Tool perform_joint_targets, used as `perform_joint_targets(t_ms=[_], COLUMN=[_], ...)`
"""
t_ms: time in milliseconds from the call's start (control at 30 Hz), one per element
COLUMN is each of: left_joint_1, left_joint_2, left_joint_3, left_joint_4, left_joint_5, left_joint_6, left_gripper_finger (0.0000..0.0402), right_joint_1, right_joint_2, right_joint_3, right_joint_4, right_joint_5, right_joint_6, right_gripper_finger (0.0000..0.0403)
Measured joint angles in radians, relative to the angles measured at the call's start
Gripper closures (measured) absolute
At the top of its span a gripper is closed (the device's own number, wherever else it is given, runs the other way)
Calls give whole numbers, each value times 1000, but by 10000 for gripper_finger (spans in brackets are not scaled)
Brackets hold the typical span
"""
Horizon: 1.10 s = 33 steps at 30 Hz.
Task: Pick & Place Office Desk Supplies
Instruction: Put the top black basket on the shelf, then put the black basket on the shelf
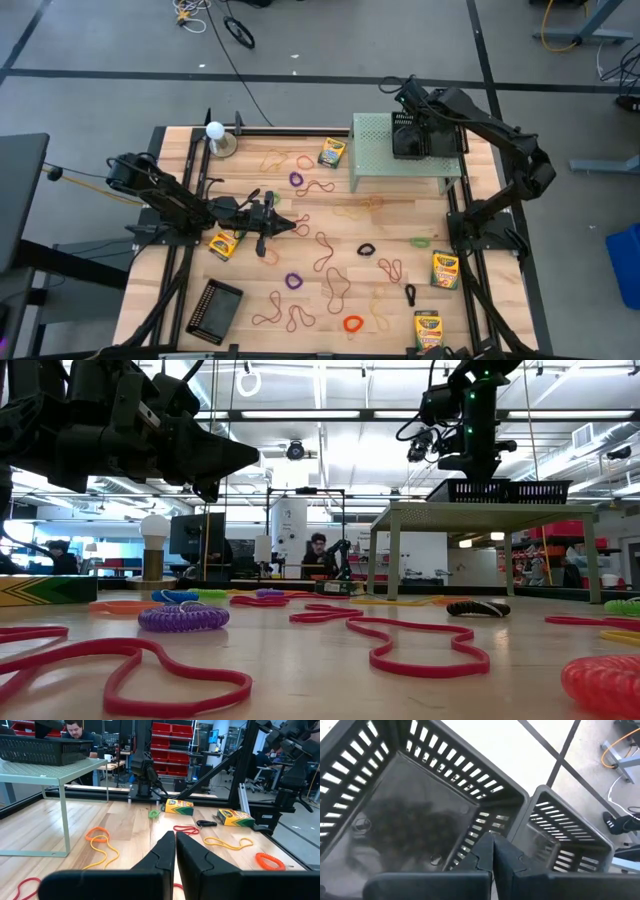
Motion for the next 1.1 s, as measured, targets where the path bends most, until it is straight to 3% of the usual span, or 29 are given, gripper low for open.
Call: perform_joint_targets(t_ms=[200, 367, 533, 733, 1100], left_joint_1=[0, 0, 0, 0, 0], left_joint_2=[0, 0, 0, 0, 0], left_joint_3=[0, 0, 0, 1, 39], left_joint_4=[0, 0, 0, 4, 20], left_joint_5=[0, 0, 0, 0, 3], left_joint_6=[0, 0, 0, -1, -3], left_gripper_finger=[380, 380, 380, 380, 380], right_joint_1=[29, 143, 310, 556, 961], right_joint_2=[-53, -172, -327, -481, -476], right_joint_3=[0, -14, -128, -363, -632], right_joint_4=[0, 32, 152, 361, 799], right_joint_5=[2, 1, -18, -21, 114], right_joint_6=[-5, -36, 17, 146, 184], right_gripper_finger=[398, 398, 398, 398, 398])
